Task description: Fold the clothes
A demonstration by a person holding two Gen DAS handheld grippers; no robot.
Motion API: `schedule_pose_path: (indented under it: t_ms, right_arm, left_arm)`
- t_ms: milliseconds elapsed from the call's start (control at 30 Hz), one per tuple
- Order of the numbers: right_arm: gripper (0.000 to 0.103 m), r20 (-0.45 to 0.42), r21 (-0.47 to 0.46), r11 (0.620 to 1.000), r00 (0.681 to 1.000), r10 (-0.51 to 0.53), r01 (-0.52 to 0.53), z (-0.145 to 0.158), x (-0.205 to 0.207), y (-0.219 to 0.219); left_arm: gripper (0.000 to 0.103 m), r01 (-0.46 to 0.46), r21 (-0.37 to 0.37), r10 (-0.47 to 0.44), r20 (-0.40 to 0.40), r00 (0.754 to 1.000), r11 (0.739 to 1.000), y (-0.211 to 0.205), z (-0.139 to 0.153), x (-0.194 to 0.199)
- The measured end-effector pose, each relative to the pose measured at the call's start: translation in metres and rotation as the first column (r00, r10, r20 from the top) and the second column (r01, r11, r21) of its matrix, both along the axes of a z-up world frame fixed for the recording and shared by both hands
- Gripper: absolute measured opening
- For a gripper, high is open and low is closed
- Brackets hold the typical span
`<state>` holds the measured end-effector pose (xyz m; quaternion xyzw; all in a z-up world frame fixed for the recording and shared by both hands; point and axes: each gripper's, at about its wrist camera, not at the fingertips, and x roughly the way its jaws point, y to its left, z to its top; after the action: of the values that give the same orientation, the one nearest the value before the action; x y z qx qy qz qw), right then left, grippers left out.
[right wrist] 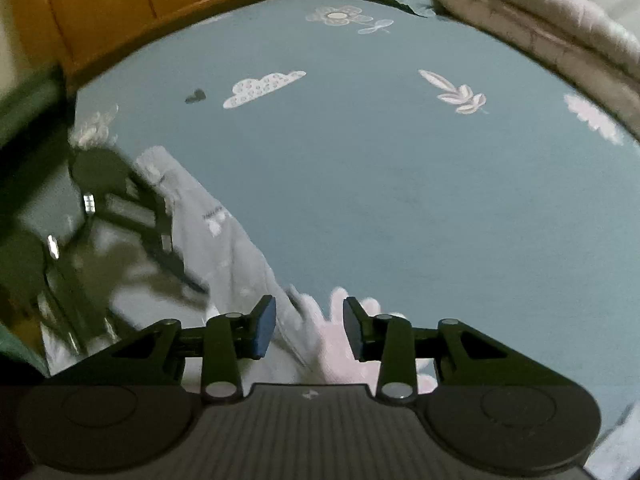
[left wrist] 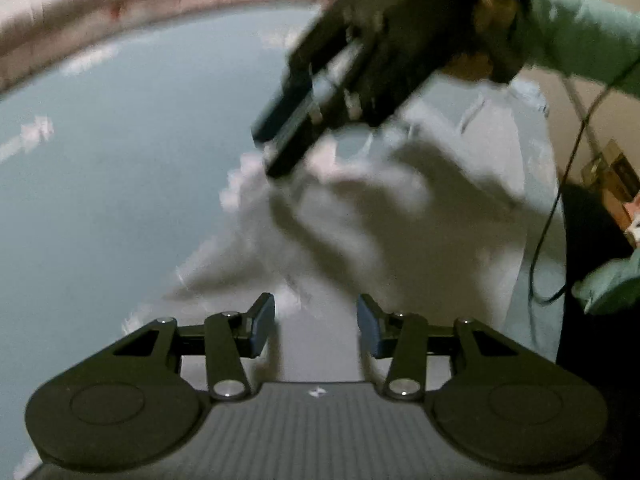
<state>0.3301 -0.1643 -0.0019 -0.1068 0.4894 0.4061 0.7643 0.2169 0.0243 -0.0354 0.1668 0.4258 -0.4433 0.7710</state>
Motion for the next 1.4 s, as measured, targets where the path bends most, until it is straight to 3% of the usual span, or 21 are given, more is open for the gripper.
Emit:
schedule_pose_path:
  t_ms: [100,267,367,667,833,933,1100,1167,1267,1367,1400]
  right_arm:
    - [0.033,-0.095,0.043,0.999,0.995,-0.011,0.015,-0.013,0.006,0.003]
    - [0.033,-0.188,0.039,0.997,0.980,0.072,-0.066,-0.028,-0.014,0.005]
    - [0.033,-0.236,0.059,0.997,0.969,0.069,-0.056,-0.026,-0.027,0.002]
    - [0.037,-0.332,0.153,0.978,0.940,-0.083,0.140,-0.024,-0.013,-0.003]
    - [0.048,-0.444,0.196,0.947,0.884,-0.146,0.255,-0.036,0.002,-0.005]
    - [0.047,-0.511,0.223,0.905,0.834,-0.209,0.363,-0.048,0.009,-0.014]
    - [0.047,-0.441,0.243,0.779,0.781,-0.441,0.578,-0.048,0.015,-0.050]
    - [0.047,-0.416,0.251,0.758,0.774,-0.477,0.602,-0.043,0.015,-0.063]
    - [0.047,-0.264,0.218,0.806,0.828,-0.495,0.551,-0.025,0.013,-0.068]
    - [0.047,-0.033,0.100,0.908,0.913,-0.407,0.408,-0.012,0.004,-0.055]
    - [0.047,0.006,0.057,0.938,0.939,-0.343,0.342,-0.012,0.000,-0.050]
  left_arm:
    - [0.044,-0.012,0.012,0.012,0.007,1.000,1.000,0.001,-0.004,-0.005]
    - [0.045,-0.008,0.018,0.008,0.009,1.000,1.000,0.001,-0.004,-0.008]
    - [0.047,0.009,0.022,-0.009,0.013,1.000,1.000,0.000,-0.003,-0.007]
    - [0.056,0.041,0.019,-0.041,0.028,0.999,0.999,-0.002,-0.007,-0.008]
    - [0.059,0.051,0.013,-0.051,0.035,0.998,0.999,-0.005,-0.009,-0.010]
    - [0.059,0.047,0.005,-0.048,0.031,0.998,0.999,-0.004,-0.009,-0.010]
    - [0.060,0.040,0.000,-0.040,0.036,0.999,0.999,-0.004,-0.010,-0.012]
    - [0.060,0.037,-0.002,-0.036,0.034,0.999,0.999,-0.005,-0.011,-0.012]
    - [0.060,0.038,-0.005,-0.038,0.032,0.999,0.999,-0.005,-0.011,-0.012]
    - [0.061,0.039,-0.001,-0.039,0.032,0.999,0.999,-0.004,-0.010,-0.011]
    - [0.061,0.039,0.000,-0.039,0.033,0.999,0.999,-0.004,-0.010,-0.011]
